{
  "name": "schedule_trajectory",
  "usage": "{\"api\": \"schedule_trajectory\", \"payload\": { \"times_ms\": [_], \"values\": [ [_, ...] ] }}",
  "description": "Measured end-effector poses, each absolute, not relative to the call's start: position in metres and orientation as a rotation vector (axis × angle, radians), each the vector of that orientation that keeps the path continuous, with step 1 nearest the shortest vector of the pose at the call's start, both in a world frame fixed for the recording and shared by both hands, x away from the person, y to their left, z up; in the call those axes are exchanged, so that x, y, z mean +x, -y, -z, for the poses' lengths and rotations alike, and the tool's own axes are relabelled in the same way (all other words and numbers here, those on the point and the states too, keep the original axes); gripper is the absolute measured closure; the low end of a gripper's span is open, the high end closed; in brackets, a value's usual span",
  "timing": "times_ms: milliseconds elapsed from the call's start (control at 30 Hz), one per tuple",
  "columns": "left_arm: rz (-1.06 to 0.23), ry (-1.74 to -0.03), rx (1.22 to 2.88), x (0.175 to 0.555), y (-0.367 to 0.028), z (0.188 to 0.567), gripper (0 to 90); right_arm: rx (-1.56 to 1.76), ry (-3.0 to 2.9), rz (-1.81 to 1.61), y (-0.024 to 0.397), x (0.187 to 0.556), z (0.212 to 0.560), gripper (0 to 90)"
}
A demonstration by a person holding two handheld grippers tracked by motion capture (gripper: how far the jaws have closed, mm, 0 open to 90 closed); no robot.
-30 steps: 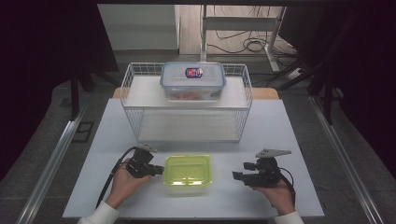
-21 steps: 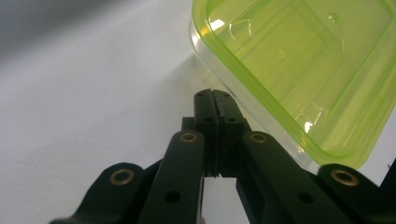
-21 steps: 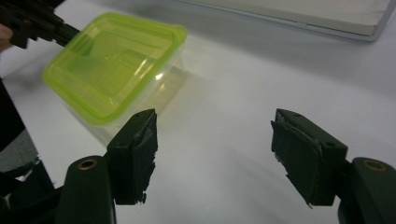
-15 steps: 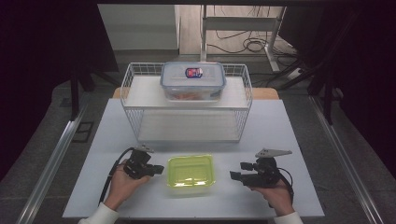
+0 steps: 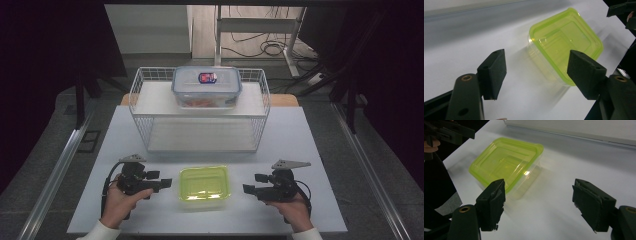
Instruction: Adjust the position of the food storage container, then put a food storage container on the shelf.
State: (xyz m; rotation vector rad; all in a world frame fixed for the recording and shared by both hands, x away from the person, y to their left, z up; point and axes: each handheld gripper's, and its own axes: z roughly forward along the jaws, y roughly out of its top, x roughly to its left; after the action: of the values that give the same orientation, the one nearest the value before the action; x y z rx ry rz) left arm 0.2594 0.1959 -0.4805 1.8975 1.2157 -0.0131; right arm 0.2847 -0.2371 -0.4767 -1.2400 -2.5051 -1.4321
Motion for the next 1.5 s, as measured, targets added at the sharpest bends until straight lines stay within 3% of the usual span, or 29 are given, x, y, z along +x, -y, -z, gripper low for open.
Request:
{"api": "schedule_trajectory", "payload": {
  "times_ms": [500, 733, 1200, 1300, 1500],
  "values": [
    [0.022, -1.193, 1.862, 0.257, -0.189, 0.482, 31.0, -1.230, 2.481, 1.444, 0.227, 0.285, 0.479, 28.0],
    [0.134, -1.208, 1.807, 0.260, -0.181, 0.492, 32.7, -1.205, 2.460, 1.450, 0.218, 0.285, 0.480, 31.5],
    [0.237, -1.246, 1.804, 0.269, -0.165, 0.506, 34.3, -1.230, 2.421, 1.409, 0.198, 0.296, 0.492, 34.4],
    [0.314, -1.263, 1.757, 0.271, -0.168, 0.513, 35.9, -1.254, 2.391, 1.411, 0.197, 0.299, 0.495, 36.9],
    [0.316, -1.273, 1.768, 0.273, -0.167, 0.516, 41.2, -1.276, 2.363, 1.400, 0.194, 0.305, 0.501, 40.2]
  ]
}}
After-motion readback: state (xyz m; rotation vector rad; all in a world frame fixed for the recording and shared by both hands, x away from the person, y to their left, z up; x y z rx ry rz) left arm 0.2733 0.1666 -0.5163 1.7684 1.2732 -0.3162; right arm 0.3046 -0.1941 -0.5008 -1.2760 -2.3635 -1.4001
